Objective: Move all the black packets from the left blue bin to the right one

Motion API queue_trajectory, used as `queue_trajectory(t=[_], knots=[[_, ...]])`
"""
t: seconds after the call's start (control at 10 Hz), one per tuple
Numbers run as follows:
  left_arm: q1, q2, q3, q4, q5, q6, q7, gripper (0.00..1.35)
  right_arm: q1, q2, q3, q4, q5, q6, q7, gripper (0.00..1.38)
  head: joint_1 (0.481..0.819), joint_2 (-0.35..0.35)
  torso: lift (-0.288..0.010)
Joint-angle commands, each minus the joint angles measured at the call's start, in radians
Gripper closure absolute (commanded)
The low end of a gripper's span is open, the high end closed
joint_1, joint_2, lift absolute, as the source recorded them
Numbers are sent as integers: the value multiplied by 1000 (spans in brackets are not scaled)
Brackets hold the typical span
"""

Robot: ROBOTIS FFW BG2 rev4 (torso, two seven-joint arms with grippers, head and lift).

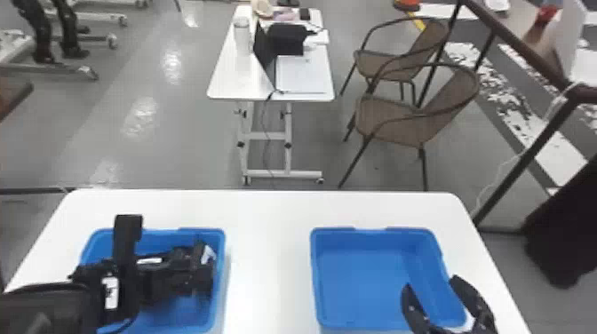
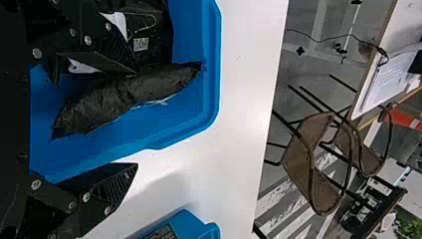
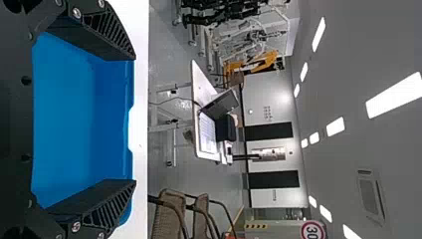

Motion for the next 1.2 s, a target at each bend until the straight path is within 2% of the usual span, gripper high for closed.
queue_trajectory(t=[0.0, 0.2, 0.3, 0.4, 0.5, 0.6, 0.8, 0.9, 1.0, 1.1], knots=[[-1, 0, 4, 24, 20, 8, 0, 785, -1, 1, 0, 3, -5, 1, 2, 136, 695, -75, 0], [-3, 18, -8, 22, 20, 36, -17, 860, -1, 1, 0, 5, -8, 1, 2, 140, 695, -77, 0], [-3, 30, -18, 22, 16, 45, -18, 1282, -2, 1, 0, 6, -9, -1, 3, 140, 695, -75, 0], [5, 33, -12, 21, 17, 36, -24, 1219, -5, 1, 0, 10, -12, 1, 6, 140, 695, -72, 0], [17, 36, -1, -2, 14, 48, -43, 1216, -4, 1, 0, 10, -15, 1, 8, 140, 695, -67, 0], [48, 43, 22, -67, 17, 83, -58, 1216, -5, 1, 0, 11, -15, 1, 8, 140, 695, -66, 0], [145, 43, 116, -282, 60, 180, -103, 1216, -7, 1, 3, 13, -20, 1, 8, 140, 695, -61, 0], [181, 46, 156, -372, 108, 231, -152, 1216, -7, 1, 6, 14, -26, 1, 9, 140, 695, -59, 0], [183, 58, 157, -387, 159, 227, -256, 1216, -8, 1, 9, 13, -34, 1, 9, 140, 695, -60, 0], [160, 69, 128, -361, 186, 189, -396, 1216, -21, 1, 14, 11, -38, 12, 12, 139, 695, -75, 0]])
